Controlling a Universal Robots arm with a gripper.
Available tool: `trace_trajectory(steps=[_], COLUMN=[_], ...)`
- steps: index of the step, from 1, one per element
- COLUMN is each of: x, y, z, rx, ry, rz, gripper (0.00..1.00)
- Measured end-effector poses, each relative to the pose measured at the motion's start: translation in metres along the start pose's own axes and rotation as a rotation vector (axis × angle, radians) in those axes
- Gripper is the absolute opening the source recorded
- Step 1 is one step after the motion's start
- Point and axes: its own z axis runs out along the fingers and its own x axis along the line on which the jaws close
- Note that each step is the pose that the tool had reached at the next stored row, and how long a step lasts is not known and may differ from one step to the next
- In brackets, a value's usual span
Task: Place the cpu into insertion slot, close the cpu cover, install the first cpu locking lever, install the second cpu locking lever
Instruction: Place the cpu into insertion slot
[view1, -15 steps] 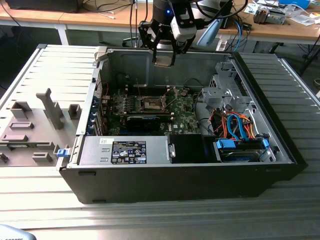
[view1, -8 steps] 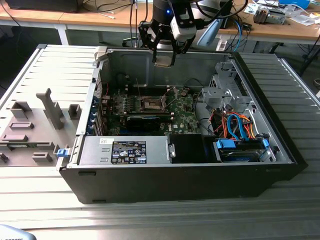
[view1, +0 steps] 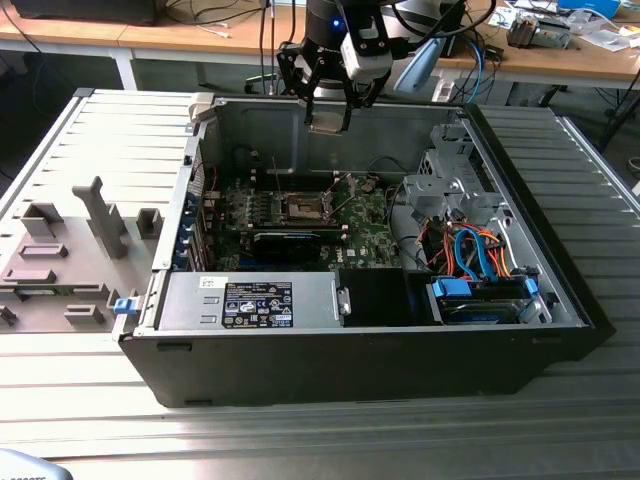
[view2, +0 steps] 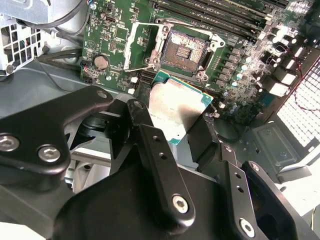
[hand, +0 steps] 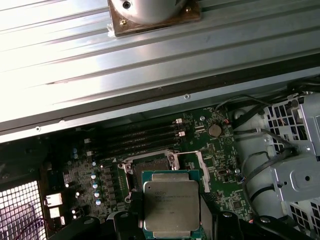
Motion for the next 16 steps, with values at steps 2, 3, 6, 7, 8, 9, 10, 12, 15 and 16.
trace_trajectory(steps=[2,3,6,7,8,9,10,12,15,16], x=[0.0,0.0,0.0,0.0,0.0,0.0,0.0,0.0,0.0,0.0], y=[0.0,0.0,0.0,0.0,0.0,0.0,0.0,0.0,0.0,0.0], z=[0.0,0.0,0.0,0.0,0.0,0.0,0.0,0.0,0.0,0.0], rx=[0.0,0.0,-0.0001,0.0,0.0,0.0,-0.0001,-0.0001,-0.0001,-0.0001], ry=[-0.0002,-0.0002,-0.0003,-0.0003,-0.0003,-0.0004,-0.0004,-0.0005,-0.0007,-0.0008], rz=[0.001,0.002,0.003,0.004,0.004,0.005,0.005,0.006,0.008,0.009], gripper=[0.54,0.54,0.54,0.54,0.54,0.54,0.54,0.54,0.54,0.54])
